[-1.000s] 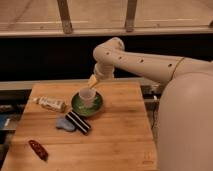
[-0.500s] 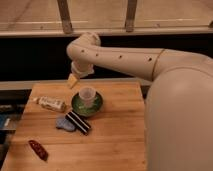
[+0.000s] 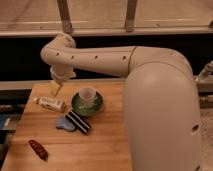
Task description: Place the pepper in the ceramic cup
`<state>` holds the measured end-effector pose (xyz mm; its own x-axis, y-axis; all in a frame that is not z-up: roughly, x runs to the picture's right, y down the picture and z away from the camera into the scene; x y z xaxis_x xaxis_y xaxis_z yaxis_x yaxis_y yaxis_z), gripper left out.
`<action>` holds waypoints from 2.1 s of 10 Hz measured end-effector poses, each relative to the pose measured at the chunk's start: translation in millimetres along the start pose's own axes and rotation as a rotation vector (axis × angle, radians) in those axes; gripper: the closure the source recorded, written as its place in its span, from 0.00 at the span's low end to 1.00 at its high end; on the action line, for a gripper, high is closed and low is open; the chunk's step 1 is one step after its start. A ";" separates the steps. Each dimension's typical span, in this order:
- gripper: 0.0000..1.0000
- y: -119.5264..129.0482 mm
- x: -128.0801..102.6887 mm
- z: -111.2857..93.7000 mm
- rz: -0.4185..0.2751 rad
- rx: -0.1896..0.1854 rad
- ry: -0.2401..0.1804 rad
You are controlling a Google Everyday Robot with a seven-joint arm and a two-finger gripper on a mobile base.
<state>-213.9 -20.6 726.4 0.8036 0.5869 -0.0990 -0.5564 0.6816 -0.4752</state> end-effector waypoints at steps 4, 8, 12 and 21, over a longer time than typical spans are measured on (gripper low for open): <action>0.20 0.6 -0.4 0.7 0.000 -0.002 0.001; 0.20 50.4 0.5 12.6 -0.059 -0.024 0.022; 0.20 108.7 3.3 39.2 -0.128 -0.081 0.030; 0.20 146.2 13.8 86.0 -0.138 -0.177 0.048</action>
<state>-302.4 124.7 730.7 0.8807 0.4697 -0.0617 -0.3985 0.6639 -0.6328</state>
